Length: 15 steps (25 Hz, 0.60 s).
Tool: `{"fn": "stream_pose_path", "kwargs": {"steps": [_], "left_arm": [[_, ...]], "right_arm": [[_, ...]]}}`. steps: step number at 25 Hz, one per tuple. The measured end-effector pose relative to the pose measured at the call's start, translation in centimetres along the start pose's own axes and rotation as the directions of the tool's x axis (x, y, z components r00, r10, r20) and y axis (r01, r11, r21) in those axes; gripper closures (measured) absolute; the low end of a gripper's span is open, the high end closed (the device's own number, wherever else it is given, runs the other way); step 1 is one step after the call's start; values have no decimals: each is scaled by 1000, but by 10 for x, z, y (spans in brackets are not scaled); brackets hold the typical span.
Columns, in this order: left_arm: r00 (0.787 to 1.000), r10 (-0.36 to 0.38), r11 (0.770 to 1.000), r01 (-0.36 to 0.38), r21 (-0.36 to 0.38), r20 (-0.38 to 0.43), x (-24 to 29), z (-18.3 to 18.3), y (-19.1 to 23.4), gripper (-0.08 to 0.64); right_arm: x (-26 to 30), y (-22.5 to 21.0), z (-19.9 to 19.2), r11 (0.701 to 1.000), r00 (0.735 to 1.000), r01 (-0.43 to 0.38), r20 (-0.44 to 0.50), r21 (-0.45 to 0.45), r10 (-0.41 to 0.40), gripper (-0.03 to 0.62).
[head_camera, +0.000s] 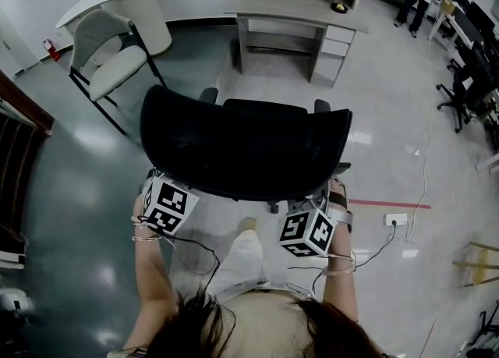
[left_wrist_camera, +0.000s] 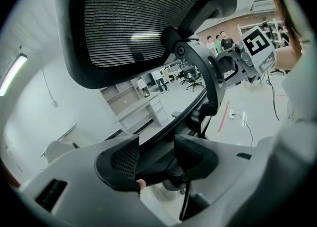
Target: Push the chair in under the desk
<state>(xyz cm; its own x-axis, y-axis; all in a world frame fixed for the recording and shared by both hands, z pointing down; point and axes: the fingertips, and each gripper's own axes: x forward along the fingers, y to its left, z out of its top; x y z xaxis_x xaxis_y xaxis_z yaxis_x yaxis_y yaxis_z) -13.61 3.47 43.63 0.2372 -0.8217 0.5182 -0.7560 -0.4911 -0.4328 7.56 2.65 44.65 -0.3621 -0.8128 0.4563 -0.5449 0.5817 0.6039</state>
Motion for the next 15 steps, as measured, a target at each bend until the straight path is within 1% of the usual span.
{"fn": "stream_pose_path", "kwargs": {"steps": [7,10,15], "left_arm": [[1000,-1,1000,1,4,20,13,5,10,354],[1000,-1,1000,1,13,19,18,7,15,354],[1000,-4,1000,4,5,11,31,9,22,354]], "right_arm": [[13,-9,2,1000,1000,9,3,17,-9,365],[19,-13,3,1000,1000,8,-4,21,-8,365],[32,-20,4,1000,1000,9,-14,18,-9,365]]}}
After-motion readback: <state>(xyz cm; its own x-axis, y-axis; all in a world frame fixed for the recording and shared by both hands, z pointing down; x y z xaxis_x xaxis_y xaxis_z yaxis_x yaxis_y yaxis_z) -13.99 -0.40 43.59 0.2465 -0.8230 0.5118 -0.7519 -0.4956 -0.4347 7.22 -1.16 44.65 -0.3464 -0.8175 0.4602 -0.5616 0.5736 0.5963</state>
